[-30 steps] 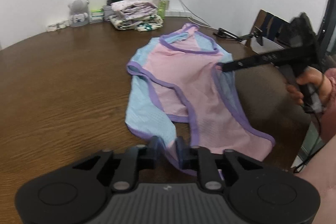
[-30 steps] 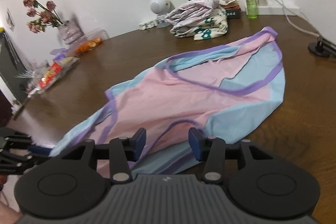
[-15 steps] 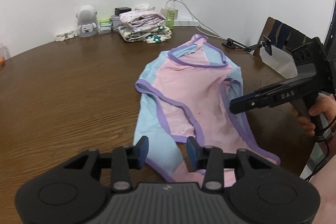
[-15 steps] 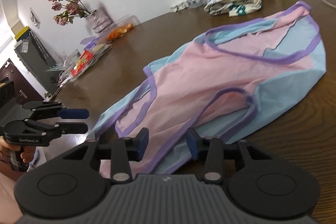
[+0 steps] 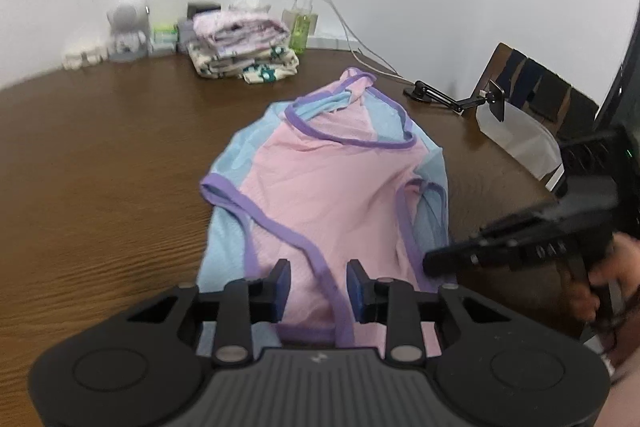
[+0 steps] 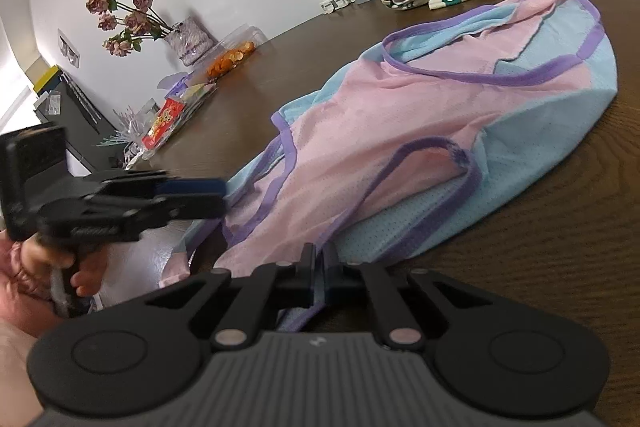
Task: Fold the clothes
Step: 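Grasp the garment hem with the left gripper while the right gripper grasps the hem nearby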
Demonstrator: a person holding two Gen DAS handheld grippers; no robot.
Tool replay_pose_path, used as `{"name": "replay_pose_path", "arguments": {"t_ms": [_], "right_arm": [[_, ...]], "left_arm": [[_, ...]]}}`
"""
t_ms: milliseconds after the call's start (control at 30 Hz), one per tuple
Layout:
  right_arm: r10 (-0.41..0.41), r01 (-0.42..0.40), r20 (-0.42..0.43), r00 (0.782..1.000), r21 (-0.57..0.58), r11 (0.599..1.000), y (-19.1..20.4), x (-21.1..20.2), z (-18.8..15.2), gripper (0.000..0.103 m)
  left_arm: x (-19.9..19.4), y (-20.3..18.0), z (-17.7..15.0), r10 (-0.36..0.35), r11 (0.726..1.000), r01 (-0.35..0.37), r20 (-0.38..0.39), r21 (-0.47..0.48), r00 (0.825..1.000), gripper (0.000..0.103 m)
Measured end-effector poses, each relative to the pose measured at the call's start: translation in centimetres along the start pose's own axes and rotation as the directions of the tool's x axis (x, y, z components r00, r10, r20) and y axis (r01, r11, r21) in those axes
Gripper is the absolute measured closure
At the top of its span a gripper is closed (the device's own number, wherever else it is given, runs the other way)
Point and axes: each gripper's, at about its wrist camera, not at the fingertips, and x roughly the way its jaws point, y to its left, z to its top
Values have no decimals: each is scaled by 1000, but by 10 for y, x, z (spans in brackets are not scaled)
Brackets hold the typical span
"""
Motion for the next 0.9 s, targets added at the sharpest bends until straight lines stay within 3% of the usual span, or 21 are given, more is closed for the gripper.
{"name": "replay_pose_path", "arguments": {"t_ms": [167,300,400,433,467,567,900], "right_arm": [[34,-41,66,997,112,993,-19,-11,12,80],[43,-51,57,997,143,988,-27,-2,25,79],[44,-51,47,998,157,986,-29,5,28,80],[46,-54,48,998,164,985,-30,6,28,79],[49,-56,49,998,170,984,-31,8,28,80],[55,-64,51,997,188,980,-34,12,28,99],[79,-106,150,985,184,977,-33,-8,23,101]], "left_arm": [[27,14,11,-55,990,48,-50,-132,997,75],[41,25,19,-88,973,74,-57,-218,995,77],[49,30,26,-95,960,77,-54,-270,994,87],[52,31,27,-96,957,77,-52,-280,994,95],[55,32,29,-96,954,78,-50,-290,994,100],[57,33,32,-93,951,81,-26,-298,995,103],[29,35,36,-136,942,167,123,-292,983,103]]}}
